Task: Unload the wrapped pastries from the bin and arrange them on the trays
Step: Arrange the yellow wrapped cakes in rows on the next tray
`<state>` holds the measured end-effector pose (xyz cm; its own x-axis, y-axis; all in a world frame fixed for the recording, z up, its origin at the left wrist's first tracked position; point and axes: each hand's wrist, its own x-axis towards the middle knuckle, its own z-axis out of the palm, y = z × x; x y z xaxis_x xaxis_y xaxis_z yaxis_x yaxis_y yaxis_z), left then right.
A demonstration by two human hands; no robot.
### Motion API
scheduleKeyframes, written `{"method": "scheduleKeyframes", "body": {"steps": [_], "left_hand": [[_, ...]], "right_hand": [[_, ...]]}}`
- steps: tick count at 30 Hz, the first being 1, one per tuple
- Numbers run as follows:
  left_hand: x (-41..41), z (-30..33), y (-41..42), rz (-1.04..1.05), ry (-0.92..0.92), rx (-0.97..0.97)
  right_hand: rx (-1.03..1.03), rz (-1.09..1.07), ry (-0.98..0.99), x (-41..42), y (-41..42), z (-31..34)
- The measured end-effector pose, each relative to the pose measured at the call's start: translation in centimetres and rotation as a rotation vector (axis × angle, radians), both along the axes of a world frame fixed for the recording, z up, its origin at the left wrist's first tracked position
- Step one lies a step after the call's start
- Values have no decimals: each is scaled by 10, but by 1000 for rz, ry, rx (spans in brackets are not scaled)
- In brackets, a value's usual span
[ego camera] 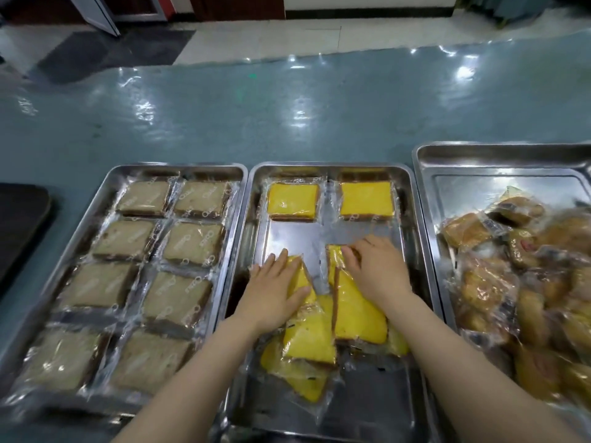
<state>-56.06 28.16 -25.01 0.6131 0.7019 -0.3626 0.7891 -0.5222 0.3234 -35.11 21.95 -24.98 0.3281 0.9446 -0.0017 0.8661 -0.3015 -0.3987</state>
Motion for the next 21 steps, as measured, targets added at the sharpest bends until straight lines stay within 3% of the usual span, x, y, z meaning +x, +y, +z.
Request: {"method": "scheduleKeyframes", "body": {"steps": [7, 11, 14, 21], "left_hand": [[-21, 9, -33, 35, -103, -88], [-33, 23, -43, 261, -380, -242], [-43, 30, -47, 348, -509, -104], [-55, 29, -47, 132, -305, -75]], "right_hand": [[-65, -12, -1, -23, -45, 8], [-196, 13, 231, -12, -56, 27], [-287, 114, 326, 1, -62, 36], [-4, -219, 473, 7, -57, 37]]}}
